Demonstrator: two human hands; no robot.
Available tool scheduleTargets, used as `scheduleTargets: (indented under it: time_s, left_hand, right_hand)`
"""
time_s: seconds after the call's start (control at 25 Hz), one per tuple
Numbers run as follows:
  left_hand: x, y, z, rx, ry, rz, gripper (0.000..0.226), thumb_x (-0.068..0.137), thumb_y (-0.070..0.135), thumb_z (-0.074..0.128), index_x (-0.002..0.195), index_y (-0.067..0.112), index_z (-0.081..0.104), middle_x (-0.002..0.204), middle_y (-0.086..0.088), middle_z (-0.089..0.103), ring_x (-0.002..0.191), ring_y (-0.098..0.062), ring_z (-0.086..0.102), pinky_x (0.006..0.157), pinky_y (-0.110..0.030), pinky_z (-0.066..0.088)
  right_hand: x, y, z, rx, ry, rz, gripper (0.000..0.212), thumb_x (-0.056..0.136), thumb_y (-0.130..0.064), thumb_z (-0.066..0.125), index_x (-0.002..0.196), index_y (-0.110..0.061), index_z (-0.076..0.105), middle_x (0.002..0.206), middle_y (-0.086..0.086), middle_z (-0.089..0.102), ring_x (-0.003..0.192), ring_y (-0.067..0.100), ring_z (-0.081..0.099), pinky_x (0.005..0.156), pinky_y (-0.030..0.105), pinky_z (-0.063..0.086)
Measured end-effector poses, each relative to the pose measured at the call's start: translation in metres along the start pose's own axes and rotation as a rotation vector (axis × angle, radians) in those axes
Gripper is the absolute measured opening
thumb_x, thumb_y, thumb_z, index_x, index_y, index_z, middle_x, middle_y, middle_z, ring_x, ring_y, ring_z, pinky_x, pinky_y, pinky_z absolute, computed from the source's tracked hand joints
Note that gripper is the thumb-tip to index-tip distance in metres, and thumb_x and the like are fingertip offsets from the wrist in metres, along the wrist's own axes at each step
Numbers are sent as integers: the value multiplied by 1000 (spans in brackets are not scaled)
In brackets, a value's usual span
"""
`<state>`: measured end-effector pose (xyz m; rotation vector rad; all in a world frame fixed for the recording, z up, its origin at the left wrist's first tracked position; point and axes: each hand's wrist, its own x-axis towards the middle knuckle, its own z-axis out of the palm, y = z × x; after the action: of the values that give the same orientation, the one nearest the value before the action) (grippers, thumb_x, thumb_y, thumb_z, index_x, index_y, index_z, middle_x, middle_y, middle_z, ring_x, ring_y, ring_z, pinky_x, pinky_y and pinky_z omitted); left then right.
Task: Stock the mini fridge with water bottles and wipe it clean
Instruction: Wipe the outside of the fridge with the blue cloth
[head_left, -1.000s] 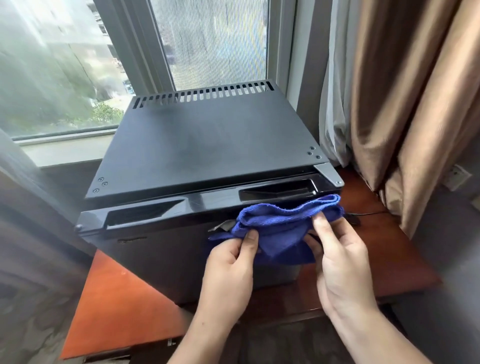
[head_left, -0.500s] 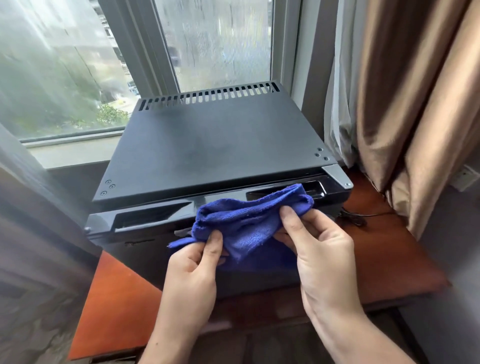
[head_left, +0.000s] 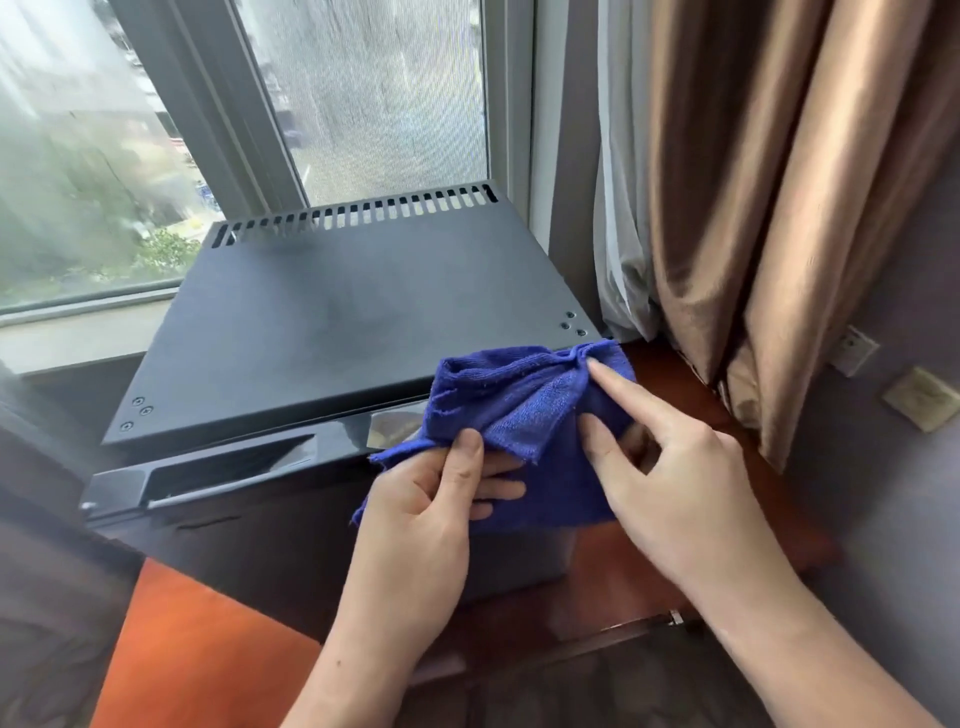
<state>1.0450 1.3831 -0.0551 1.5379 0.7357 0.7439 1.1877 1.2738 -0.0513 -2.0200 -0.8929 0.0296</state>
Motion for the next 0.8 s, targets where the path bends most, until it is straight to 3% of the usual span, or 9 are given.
scheduleTargets:
  time_s: [0.08, 0.2, 0.24, 0.32, 0.48, 0.56, 0.64, 0.72, 0.8]
  left_hand:
    - [3, 5, -3, 9, -39, -7, 40, 92, 47, 45, 98, 19, 73, 92, 4, 80, 79, -19, 77, 72, -35, 55]
    - [5, 16, -7, 38, -95, -11, 22, 96, 43, 49, 108, 34, 65, 90, 5, 80, 73, -20, 76, 69, -34, 56]
    - [6, 18, -8, 60, -91, -13, 16, 98, 39, 53, 110, 39, 63, 89, 7, 80, 70, -20, 76, 68, -32, 56]
    - [5, 21, -9, 145, -76, -3, 23, 99, 33, 60, 116, 48, 57, 84, 10, 79, 64, -18, 75, 65, -26, 55]
    - [0, 20, -4, 306, -43, 8, 38, 96, 28, 66, 120, 54, 54, 71, 11, 76, 52, -15, 69, 62, -10, 48]
    - [-4, 13, 1, 300, -30, 24, 37, 96, 25, 67, 118, 52, 55, 69, 9, 76, 53, -14, 69, 62, -12, 50]
    - [-10, 1, 6, 254, -1, 43, 32, 94, 21, 70, 113, 44, 58, 72, 8, 77, 59, -12, 72, 68, -17, 54]
    - [-15, -20, 9, 260, 53, 66, 21, 90, 21, 75, 105, 33, 65, 80, 11, 78, 74, -8, 75, 77, -27, 58]
    - [-18, -46, 13, 275, 50, 14, 11, 90, 30, 76, 100, 27, 73, 90, 16, 78, 90, -1, 74, 87, -34, 58]
  right_hand:
    - [6, -4, -3, -125, -158, 60, 51, 90, -61, 50, 134, -79, 32, 61, -2, 61, 70, 22, 65, 75, 39, 57]
    - [17, -10, -5, -188, -258, 74, 51, 90, -67, 41, 134, -83, 19, 70, 1, 68, 76, 29, 69, 75, 45, 59]
    - [21, -12, -4, -184, -254, 66, 51, 89, -68, 39, 134, -82, 21, 72, 1, 71, 78, 28, 71, 76, 44, 59]
    - [24, -12, -1, -173, -218, 37, 51, 86, -69, 38, 136, -77, 28, 72, 1, 72, 79, 26, 72, 77, 42, 59]
    - [17, -4, 4, -125, -84, -40, 40, 93, -60, 49, 133, -63, 48, 52, -8, 57, 62, 19, 62, 63, 38, 55]
    - [10, 2, 6, -74, -25, -69, 36, 95, -52, 55, 130, -57, 55, 49, -12, 53, 51, 12, 48, 58, 39, 52]
    - [1, 12, 8, -31, 33, -112, 33, 96, -43, 60, 128, -52, 59, 52, -12, 55, 47, 11, 45, 55, 40, 51]
    - [-9, 23, 11, 75, 49, -126, 31, 96, -31, 65, 124, -45, 63, 60, -12, 64, 53, 7, 60, 61, 39, 56]
    - [-19, 34, 17, 225, 42, -89, 25, 95, -22, 68, 115, -37, 68, 82, -16, 75, 75, 6, 73, 73, 39, 60]
